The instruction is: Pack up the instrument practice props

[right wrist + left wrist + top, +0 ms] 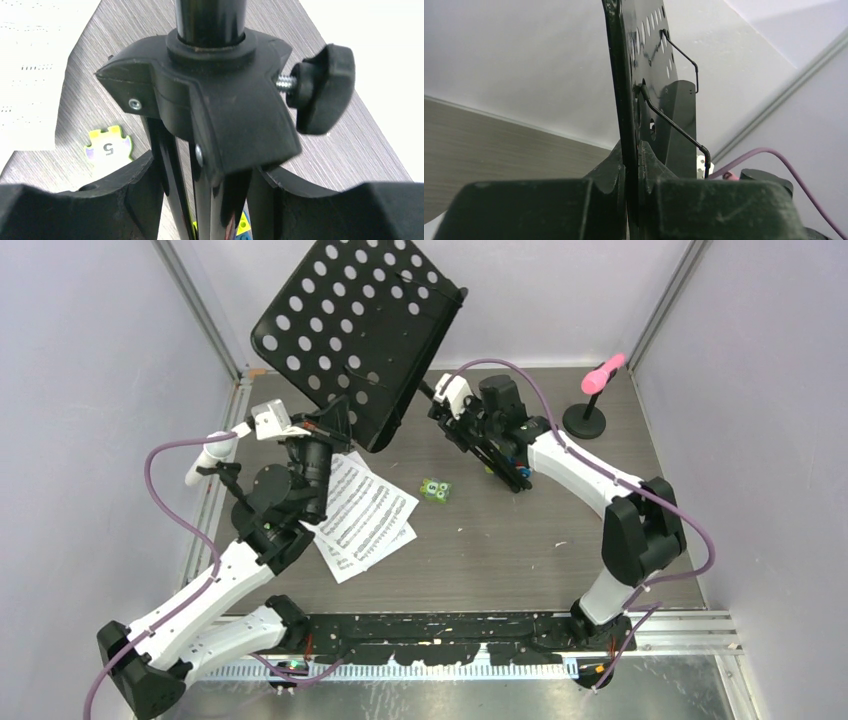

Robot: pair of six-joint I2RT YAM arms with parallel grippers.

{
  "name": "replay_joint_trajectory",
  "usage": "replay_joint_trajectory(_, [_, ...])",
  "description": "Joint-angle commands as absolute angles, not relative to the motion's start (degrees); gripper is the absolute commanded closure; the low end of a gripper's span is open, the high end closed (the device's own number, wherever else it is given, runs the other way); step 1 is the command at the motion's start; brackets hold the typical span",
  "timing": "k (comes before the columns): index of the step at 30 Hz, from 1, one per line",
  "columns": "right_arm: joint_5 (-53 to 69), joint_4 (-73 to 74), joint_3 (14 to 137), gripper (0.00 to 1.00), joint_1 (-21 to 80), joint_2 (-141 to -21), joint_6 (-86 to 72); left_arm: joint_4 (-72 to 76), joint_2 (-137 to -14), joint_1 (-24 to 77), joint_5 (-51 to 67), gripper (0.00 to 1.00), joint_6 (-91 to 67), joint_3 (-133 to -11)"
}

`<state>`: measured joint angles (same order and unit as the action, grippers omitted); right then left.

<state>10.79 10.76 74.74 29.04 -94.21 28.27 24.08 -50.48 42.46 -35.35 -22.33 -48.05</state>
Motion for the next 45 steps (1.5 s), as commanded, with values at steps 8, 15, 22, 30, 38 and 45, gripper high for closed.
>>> replay_joint_trajectory(8, [16.34, 0.57, 81.39, 1.00, 27.86, -101.88, 24.26, 16.25, -55.32, 39.72, -48.89, 1.00, -20.00, -43.86])
replay_joint_trajectory(15, [17.25, -2.22, 82.76, 0.99, 27.86, -107.92, 23.14, 12.79, -59.33, 33.78, -42.14, 1.00, -30.79, -41.58])
replay_joint_trajectory(22, [18.30, -5.20, 84.14, 1.00, 27.85, -113.29, 20.85, 13.24, -63.26, 28.85, -37.00, 1.00, -35.10, -40.34])
replay_joint_trajectory(30, [19.00, -4.29, 85.26, 1.00, 28.07, -116.82, 19.35, 11.07, -62.35, 25.20, -37.36, 1.00, -37.84, -37.81])
replay_joint_trajectory(38, [8.90, -10.57, 80.15, 1.00, 28.82, -110.89, 19.42, 13.57, -61.57, 23.39, -32.67, 1.00, -37.62, -35.21])
replay_joint_trajectory(45, [5.76, -7.09, 80.29, 1.00, 31.50, -103.78, 20.95, 12.83, -58.10, 23.05, -32.65, 1.00, -38.14, -34.16])
